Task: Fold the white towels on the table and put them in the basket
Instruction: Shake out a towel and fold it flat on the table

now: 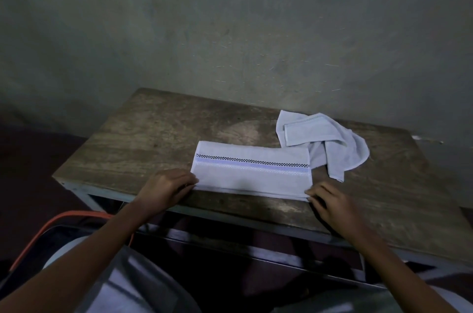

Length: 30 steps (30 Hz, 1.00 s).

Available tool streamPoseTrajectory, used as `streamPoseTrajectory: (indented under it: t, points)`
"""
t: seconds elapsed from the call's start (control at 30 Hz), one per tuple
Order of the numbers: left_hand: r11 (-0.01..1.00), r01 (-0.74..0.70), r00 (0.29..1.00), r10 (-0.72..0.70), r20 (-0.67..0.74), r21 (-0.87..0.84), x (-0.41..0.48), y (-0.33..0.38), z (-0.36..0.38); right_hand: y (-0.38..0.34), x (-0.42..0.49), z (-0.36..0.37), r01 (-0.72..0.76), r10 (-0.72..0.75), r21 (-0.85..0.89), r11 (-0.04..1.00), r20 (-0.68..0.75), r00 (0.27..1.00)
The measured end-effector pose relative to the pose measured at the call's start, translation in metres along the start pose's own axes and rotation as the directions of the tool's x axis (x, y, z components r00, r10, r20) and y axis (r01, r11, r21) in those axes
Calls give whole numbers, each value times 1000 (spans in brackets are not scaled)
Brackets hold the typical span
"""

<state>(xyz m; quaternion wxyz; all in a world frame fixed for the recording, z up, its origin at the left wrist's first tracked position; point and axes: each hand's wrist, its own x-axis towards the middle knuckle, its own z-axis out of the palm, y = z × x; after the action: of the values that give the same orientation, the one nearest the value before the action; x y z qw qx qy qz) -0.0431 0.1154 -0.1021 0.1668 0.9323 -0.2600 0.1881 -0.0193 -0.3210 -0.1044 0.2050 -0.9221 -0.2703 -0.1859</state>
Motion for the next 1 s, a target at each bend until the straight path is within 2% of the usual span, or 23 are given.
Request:
streamPoseTrajectory:
  t: [0.23, 0.4, 0.53, 0.6, 0.7, 0.77, 0.9, 1.0]
  points:
    - [998, -18, 994, 23, 104, -52, 0, -10, -7, 11, -2, -8, -57, 47, 56, 997, 164, 985]
    - [988, -131, 981, 117, 155, 83, 11, -15, -9, 7, 7, -12, -47, 45, 7, 999, 210, 977]
    - [983, -152, 974, 132, 182, 104, 12, -15, -12, 3, 12, -12, -12, 18, -33, 999, 214, 977]
    - [993, -102, 982, 90, 164, 64, 17, -6, -21, 0, 19, -18, -9, 19, -47, 999, 234, 972]
    - [997, -5, 997, 11, 75, -83, 32, 10, -47, -7, 39, -45, -20, 39, -78, 997, 246, 969]
    - [982, 73, 997, -71, 19, -172, 46, 16, -73, -14, 57, -74, -41, 56, -75, 996, 217, 974]
    - [929, 236, 970, -245, 5, -284, 86, 27, -133, -30, 99, -148, -54, 68, -86, 995, 174, 982]
    - [909, 239, 959, -277, -65, -342, 122, 35, -182, -44, 132, -211, -51, 62, -89, 995, 124, 990]
